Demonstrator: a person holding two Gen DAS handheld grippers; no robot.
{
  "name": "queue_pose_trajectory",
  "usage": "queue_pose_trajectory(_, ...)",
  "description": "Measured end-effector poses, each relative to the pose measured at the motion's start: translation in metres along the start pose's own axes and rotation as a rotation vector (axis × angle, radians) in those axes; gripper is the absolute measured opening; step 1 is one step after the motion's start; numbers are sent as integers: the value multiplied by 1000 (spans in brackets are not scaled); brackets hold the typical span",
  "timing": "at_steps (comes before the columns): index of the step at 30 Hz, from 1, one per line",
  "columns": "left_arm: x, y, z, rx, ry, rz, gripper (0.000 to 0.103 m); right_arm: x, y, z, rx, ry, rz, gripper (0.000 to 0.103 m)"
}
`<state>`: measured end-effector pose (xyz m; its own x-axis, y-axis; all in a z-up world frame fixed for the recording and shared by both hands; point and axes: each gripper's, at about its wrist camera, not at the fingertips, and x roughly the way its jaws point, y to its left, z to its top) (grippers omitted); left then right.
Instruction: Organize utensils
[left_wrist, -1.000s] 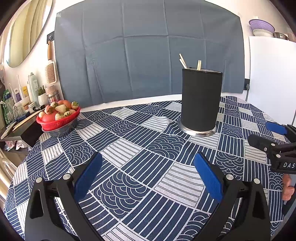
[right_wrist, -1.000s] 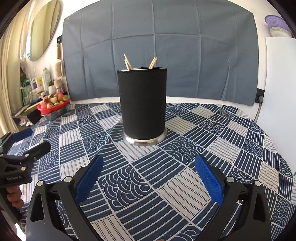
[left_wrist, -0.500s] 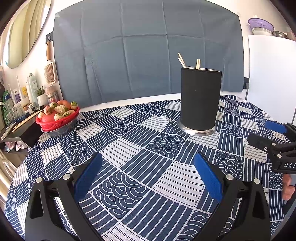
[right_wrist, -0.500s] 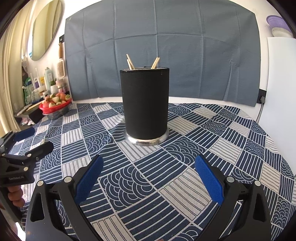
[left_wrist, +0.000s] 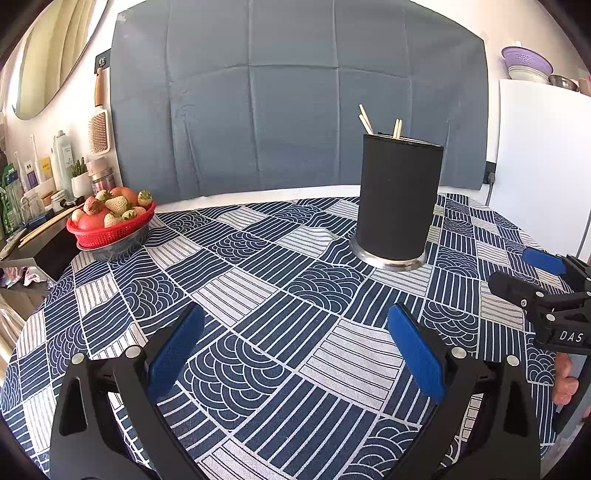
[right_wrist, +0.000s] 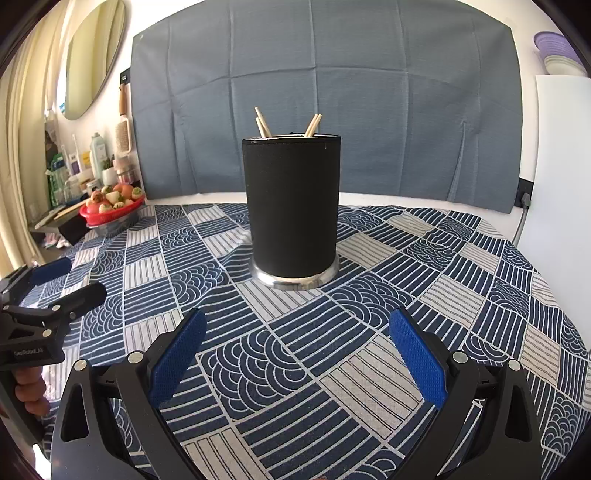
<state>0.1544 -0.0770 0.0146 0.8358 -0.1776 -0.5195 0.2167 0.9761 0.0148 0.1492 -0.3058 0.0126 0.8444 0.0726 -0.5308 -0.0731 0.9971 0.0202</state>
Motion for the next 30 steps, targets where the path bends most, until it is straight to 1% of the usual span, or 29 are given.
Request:
queue_pose_trajectory(19,1,-3,0,22,3,7,97,-2,0,0,0,-7,-1,95)
queue_pose_trajectory(30,2,-1,0,16,11,5,97,-3,1,0,0,-10,0,95)
